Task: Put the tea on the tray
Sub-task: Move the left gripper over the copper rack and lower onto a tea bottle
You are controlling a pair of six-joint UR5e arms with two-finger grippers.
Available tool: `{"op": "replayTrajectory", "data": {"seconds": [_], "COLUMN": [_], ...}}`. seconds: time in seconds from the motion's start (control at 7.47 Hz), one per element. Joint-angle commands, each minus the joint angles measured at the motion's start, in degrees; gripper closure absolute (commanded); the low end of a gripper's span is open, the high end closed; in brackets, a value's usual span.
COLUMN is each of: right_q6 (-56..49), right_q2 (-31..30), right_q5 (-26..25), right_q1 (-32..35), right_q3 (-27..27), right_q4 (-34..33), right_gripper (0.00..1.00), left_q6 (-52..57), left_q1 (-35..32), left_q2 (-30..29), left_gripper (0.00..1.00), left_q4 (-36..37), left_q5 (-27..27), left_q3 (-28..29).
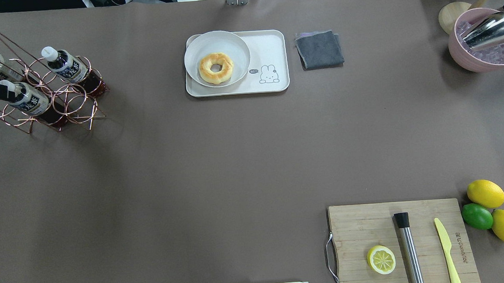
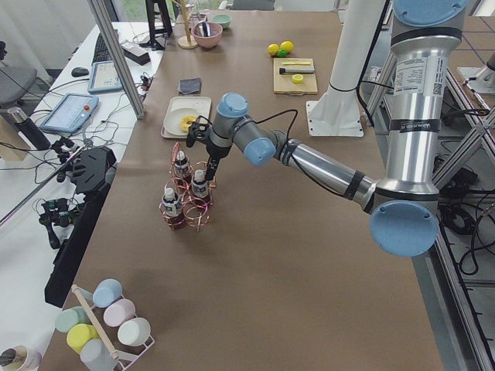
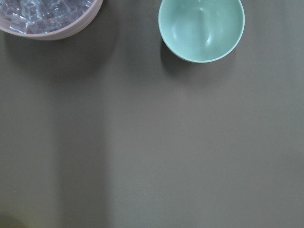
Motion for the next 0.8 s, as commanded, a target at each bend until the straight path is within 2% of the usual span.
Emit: {"op": "replayTrajectory", "data": {"seconds": [0.0,0.4,0.67], "right_q6": [0.1,0.1,0.1], "right_q2": [-0.5,-0.3,-0.3], "right_q5": [0.2,0.1,0.1], "right_q1": [0.0,0.0,0.0], "right_q3": [0.1,-0.3,-0.4], "right_q4": [0.0,0.0,0.0], "right_gripper": [0.00,0.00,0.00], "left_q6": [0.6,0.6,0.5], "left_q1": [0.0,0.4,1.7], "left_q2": [-3.0,-3.8,-3.7], "left_gripper": [0.03,0.03,0.03], "left_q4": [0.1,-0.1,-2.8], "left_q5": [3.7,3.9,3.9], "left_q3": [3.0,4.2,6.2]}}
